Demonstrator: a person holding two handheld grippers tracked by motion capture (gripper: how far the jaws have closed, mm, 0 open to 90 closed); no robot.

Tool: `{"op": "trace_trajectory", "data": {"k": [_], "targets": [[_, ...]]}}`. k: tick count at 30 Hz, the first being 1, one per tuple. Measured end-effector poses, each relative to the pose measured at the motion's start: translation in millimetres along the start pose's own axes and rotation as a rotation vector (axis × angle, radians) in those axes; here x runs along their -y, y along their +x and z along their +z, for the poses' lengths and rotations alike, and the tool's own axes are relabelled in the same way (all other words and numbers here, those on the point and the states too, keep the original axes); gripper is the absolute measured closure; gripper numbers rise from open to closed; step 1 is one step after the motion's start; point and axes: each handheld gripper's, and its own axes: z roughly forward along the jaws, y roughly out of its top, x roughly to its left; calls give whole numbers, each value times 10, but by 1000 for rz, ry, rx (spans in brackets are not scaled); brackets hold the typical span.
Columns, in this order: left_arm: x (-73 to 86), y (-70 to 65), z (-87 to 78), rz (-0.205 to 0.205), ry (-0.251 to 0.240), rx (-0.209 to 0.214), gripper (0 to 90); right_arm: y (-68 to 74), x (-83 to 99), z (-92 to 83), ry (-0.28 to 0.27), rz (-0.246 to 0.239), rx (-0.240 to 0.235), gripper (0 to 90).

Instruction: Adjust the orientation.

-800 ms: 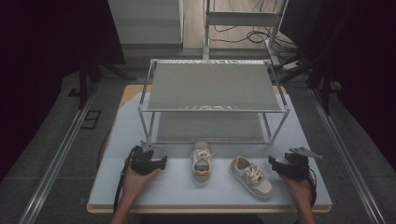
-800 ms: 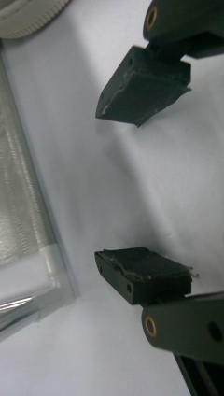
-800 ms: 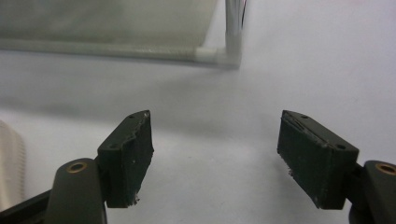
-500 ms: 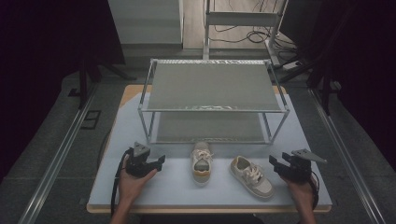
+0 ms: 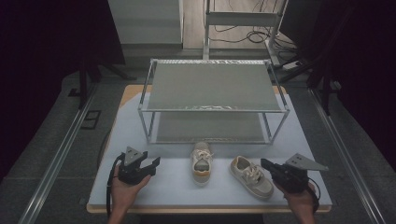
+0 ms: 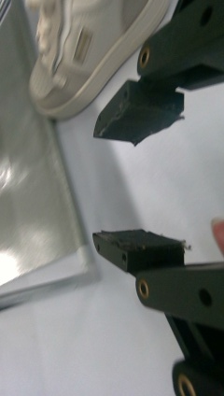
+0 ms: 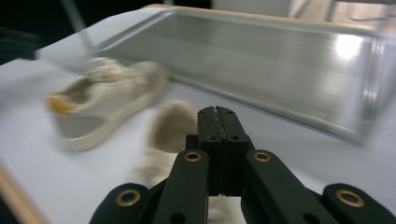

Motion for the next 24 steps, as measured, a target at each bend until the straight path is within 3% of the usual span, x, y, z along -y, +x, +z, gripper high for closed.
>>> {"op": "trace_trajectory", "data": {"k": [1, 2, 6, 10, 13, 16, 17, 22, 24], "targets": [[0, 0, 0, 0, 0, 0, 453, 0, 0, 0, 0, 0, 0, 895], [6, -34, -11, 7, 12, 7, 462, 159, -26, 66, 14, -38, -36, 895], [6, -119, -10, 32, 39, 28, 470, 442, -11, 296, 63, -77, -106, 895], [-5, -173, -18, 51, 38, 47, 457, 738, 6, 550, 120, -125, -143, 895], [9, -168, -6, 44, 49, 52, 444, 923, 16, 743, 157, -154, -139, 895], [18, -160, -4, 42, 50, 50, 430, 1007, 33, 858, 178, -166, -127, 895], [19, -149, -5, 39, 50, 51, 427, 1061, 56, 942, 197, -179, -89, 895], [18, -155, -3, 46, 63, 62, 419, 1089, 101, 1022, 222, -193, -45, 894], [16, -181, 3, 55, 67, 71, 418, 1104, 137, 1059, 236, -199, -51, 895]]}}
